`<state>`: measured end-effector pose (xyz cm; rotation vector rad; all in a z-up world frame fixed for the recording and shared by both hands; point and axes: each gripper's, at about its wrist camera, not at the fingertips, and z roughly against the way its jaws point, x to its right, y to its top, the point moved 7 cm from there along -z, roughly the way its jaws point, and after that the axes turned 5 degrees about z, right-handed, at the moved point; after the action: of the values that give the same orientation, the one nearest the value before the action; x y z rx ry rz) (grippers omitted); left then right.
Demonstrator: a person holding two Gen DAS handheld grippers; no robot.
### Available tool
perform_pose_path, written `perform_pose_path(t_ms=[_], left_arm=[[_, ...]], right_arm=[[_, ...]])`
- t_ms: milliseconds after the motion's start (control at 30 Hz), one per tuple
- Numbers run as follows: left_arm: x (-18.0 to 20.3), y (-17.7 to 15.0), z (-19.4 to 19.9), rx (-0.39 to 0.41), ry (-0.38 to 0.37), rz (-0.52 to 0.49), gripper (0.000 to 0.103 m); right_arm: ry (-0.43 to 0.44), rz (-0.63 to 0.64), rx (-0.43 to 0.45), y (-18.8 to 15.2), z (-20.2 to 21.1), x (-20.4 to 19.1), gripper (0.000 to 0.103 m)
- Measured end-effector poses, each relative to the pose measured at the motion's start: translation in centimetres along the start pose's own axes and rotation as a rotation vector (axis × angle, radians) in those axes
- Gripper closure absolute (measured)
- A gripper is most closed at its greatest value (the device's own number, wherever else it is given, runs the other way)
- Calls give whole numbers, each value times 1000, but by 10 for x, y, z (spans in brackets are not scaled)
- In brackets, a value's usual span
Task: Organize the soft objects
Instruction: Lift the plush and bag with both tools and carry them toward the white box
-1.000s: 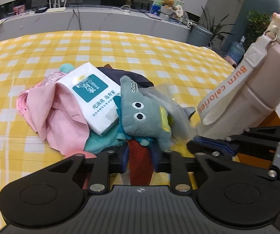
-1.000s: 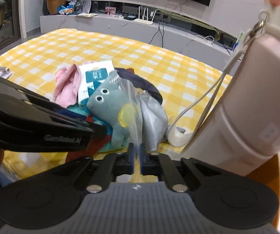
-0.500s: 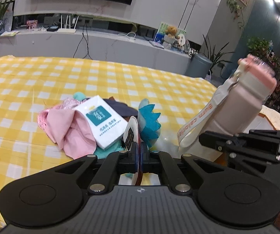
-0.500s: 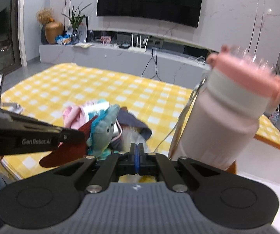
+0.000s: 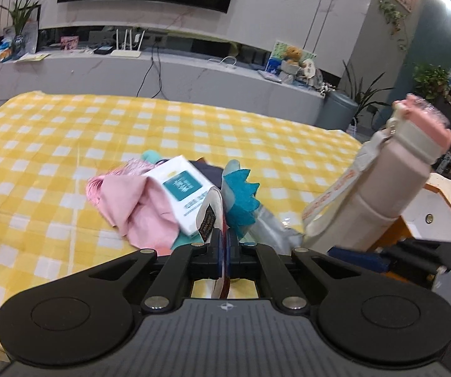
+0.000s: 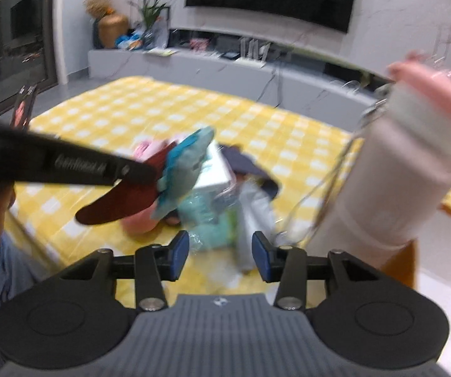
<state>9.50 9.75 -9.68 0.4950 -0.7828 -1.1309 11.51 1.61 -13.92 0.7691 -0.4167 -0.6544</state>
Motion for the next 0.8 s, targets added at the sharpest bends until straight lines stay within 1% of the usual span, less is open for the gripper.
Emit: perform_pose_path(t_ms=[167,233,367,400,433,467,533,567,600,733,800], left_arm=[[-10,0,-13,-23,16,12,102],[-15,1,-18,-34,15,23,102],[-18,3,-23,-39,6,20,101],[-18,4,-24,-40,3,22,101],[-18,5,-25,-41,-1,23,101],[-18,5,-26,-41,-2,23,101],[-17,6,-27,-42,-7,23,101],[-16,6,-26,-41,-9,25,101],[-15,7,-26,-40,-13,26,101],[-10,12,-19,-24,-27,33,102],[-6,16,-13,-7,-33,34,101]], right_arm=[[9,42,-34,6,-43,-10,58],[8,51,-52,7,-59,-10,53],[-3,55,-69,9,-84,-7,53],[-5,50,-71,10,-89,-4,54],[-1,42,-73,11,-92,-3,61],[2,38,-72,11,-93,-2,77],[-4,37,-70,13,-93,1,96],[-10,37,-63,15,-90,3,101],[-12,32,-52,17,-86,5,103],[-40,24,10,33,-62,18,103],[-40,19,40,44,-49,25,103]])
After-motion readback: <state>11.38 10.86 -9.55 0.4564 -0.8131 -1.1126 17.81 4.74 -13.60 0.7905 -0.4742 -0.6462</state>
